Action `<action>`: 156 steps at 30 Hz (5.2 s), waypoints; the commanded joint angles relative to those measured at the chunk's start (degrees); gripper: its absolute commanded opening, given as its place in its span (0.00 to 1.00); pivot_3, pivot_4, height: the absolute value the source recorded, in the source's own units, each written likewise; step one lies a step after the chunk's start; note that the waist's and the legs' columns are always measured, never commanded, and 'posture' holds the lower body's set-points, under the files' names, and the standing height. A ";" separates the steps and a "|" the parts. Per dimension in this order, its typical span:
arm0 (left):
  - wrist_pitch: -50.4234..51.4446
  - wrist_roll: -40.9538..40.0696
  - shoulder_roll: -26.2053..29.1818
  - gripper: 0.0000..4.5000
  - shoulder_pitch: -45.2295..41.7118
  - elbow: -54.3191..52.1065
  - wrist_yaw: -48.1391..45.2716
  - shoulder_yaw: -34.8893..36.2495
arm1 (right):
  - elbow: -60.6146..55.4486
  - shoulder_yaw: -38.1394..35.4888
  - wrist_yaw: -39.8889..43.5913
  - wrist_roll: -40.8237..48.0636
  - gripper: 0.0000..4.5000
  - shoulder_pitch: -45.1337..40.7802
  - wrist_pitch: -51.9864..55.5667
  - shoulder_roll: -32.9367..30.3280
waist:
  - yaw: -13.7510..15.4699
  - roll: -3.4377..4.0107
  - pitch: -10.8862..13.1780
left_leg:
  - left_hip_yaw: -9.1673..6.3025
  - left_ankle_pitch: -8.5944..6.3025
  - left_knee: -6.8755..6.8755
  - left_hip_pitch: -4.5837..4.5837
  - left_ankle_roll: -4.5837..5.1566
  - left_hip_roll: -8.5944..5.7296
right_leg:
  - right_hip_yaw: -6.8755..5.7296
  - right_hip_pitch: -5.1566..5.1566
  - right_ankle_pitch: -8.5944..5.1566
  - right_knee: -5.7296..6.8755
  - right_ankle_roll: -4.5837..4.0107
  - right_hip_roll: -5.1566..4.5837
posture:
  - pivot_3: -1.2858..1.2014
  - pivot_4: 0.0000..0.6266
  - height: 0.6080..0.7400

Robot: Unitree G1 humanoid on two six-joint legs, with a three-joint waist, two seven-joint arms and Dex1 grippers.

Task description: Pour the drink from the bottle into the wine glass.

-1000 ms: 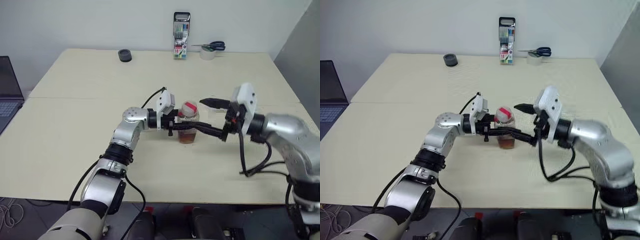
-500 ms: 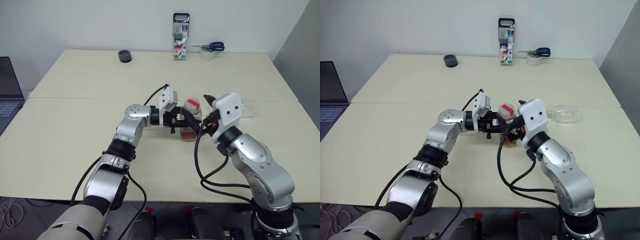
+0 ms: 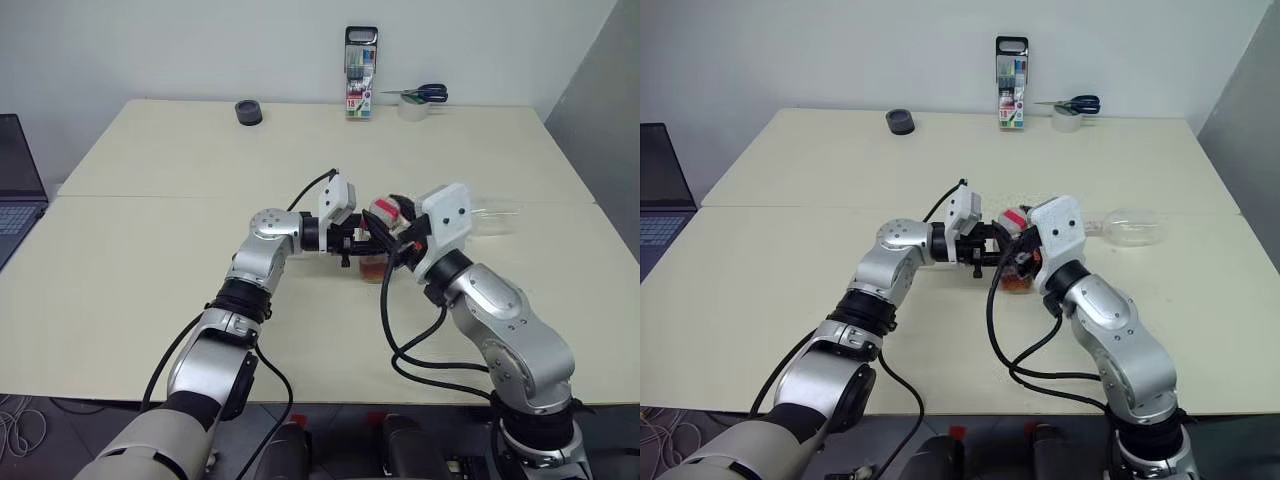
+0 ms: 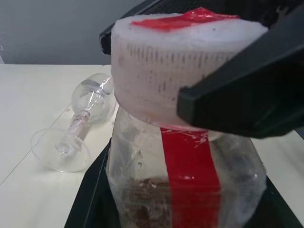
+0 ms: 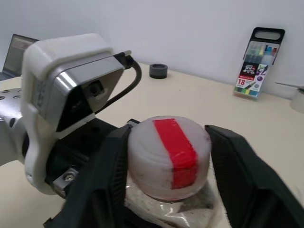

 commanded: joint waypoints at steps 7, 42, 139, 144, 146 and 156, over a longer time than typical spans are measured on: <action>0.29 -1.05 0.79 0.39 0.80 -3.66 -2.94 -0.57 | 6.64 -2.19 18.58 5.36 0.42 -5.89 -9.08 -9.65 | -0.32 0.00 0.01 | 0.06 -0.01 0.02 0.01 0.01 -0.02 | 0.03 0.01 0.00 -0.04 0.00 -0.01 | 0.52 0.24 1.00; -0.73 1.12 1.29 0.39 0.37 -3.06 0.55 -0.43 | -3.18 0.39 -2.70 -3.45 1.00 -1.95 2.97 -1.96 | -0.65 0.02 0.01 | 0.03 0.08 -0.02 -0.03 -0.10 -0.01 | 0.04 -0.08 0.00 0.05 0.00 -0.02 | 0.52 0.24 1.00; -2.12 -0.13 0.83 0.38 -2.22 -0.32 -3.47 1.47 | 2.18 -8.49 18.84 16.57 1.00 -8.21 2.61 -18.77 | -0.66 0.04 0.04 | 0.02 0.00 0.00 -0.02 0.06 -0.02 | -0.01 0.00 0.00 -0.01 0.00 -0.04 | 0.52 0.24 1.00; -1.65 -0.60 1.12 0.38 -2.60 -0.32 -4.18 1.33 | 4.46 -5.16 16.93 12.37 1.00 -9.38 0.05 -16.95 | -0.66 0.04 0.04 | 0.00 0.01 0.00 -0.02 0.05 -0.03 | -0.02 0.00 0.00 -0.01 0.00 -0.03 | 0.52 0.24 1.00; -1.59 -0.59 1.30 0.38 -2.61 -0.38 -4.52 1.13 | 5.05 -4.52 16.77 11.45 1.00 -9.68 -0.58 -16.49 | -0.66 0.04 0.04 | 0.00 0.01 0.00 -0.03 0.05 -0.03 | -0.01 0.00 0.00 -0.02 0.00 -0.04 | 0.52 0.24 1.00; -1.49 -0.18 1.66 0.38 -2.17 -0.99 -5.25 0.71 | 6.27 -5.46 15.38 10.74 1.00 -10.00 -0.78 -14.02 | -0.66 0.04 0.04 | -0.01 0.01 0.00 -0.03 0.05 -0.02 | -0.02 0.00 0.00 -0.02 0.00 -0.04 | 0.52 0.24 1.00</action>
